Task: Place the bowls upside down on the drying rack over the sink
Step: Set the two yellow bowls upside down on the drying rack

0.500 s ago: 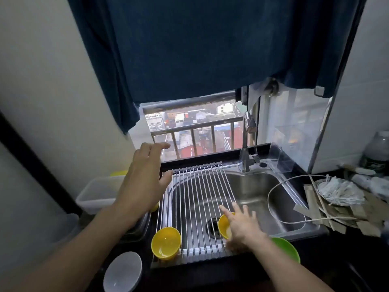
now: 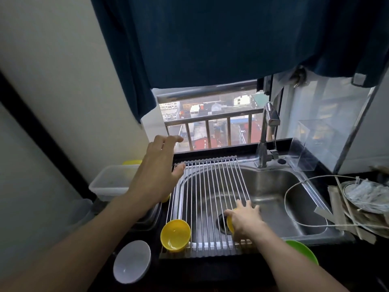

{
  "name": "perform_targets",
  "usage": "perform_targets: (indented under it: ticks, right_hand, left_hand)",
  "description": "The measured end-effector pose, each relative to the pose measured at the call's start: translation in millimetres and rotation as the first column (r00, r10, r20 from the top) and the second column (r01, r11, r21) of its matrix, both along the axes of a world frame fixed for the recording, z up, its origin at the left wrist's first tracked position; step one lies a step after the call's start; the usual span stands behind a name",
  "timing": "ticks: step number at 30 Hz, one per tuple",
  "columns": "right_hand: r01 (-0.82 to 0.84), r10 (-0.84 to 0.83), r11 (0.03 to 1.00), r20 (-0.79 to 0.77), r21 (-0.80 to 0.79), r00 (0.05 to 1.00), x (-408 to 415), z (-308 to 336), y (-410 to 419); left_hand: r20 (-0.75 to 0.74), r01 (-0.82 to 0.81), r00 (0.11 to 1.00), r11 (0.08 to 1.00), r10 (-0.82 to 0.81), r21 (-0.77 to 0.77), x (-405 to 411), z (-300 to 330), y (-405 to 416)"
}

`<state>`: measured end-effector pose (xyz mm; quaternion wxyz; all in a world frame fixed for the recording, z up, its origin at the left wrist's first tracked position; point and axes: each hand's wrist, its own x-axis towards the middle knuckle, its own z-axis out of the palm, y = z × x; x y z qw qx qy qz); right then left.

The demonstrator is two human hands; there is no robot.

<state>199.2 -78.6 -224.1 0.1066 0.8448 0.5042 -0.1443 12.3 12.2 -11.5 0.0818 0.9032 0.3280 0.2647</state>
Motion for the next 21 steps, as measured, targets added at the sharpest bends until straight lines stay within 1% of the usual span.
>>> perform_targets:
  ticks: [3, 6, 9, 11, 13, 15, 17, 18, 21]
  right_hand:
    - [0.021, -0.015, 0.997, -0.081, 0.075, 0.997, -0.7, 4.0, 6.2]
    - [0.139, -0.080, 0.968, -0.264, 0.211, 0.961, -2.2, 9.1, 15.8]
    - [0.332, -0.129, 0.875, -0.491, 0.353, 0.862, -1.7, 9.6, 26.8]
    - [0.458, -0.134, 0.795, -0.622, 0.397, 0.772, 0.2, 7.8, 30.6]
    - [0.550, -0.102, 0.717, -0.717, 0.427, 0.689, 8.9, 0.7, 41.2]
    - [0.627, -0.083, 0.641, -0.771, 0.444, 0.631, 10.5, -4.2, 44.3]
    - [0.676, -0.049, 0.570, -0.802, 0.466, 0.595, 13.7, -12.5, 48.2]
    - [0.692, -0.039, 0.542, -0.808, 0.477, 0.588, 15.8, -16.4, 52.1]
    - [0.695, -0.035, 0.484, -0.781, 0.532, 0.623, 18.3, -25.0, 61.9]
  left_hand:
    - [-0.010, -0.007, 1.000, 1.000, 0.007, -0.022, 1.4, -2.3, -0.7]
    - [-0.022, 0.004, 1.000, 0.999, -0.004, -0.036, 1.7, -6.6, 0.5]
    - [-0.029, -0.005, 1.000, 0.999, 0.004, -0.037, 0.9, -12.6, 3.3]
    - [-0.032, -0.011, 0.999, 0.998, 0.009, -0.061, -1.6, -17.6, 2.7]
    - [-0.031, -0.011, 0.999, 0.998, 0.009, -0.058, 1.5, -24.0, 9.1]
    - [-0.035, 0.000, 0.999, 0.998, -0.002, -0.058, -3.3, -27.3, 10.0]
    - [-0.043, -0.011, 0.999, 0.998, 0.008, -0.065, -4.7, -33.7, 14.1]
    - [-0.045, -0.018, 0.999, 0.998, 0.015, -0.061, -3.9, -36.6, 17.1]
    - [-0.058, -0.030, 0.998, 0.998, 0.027, -0.052, -3.1, -43.2, 23.2]
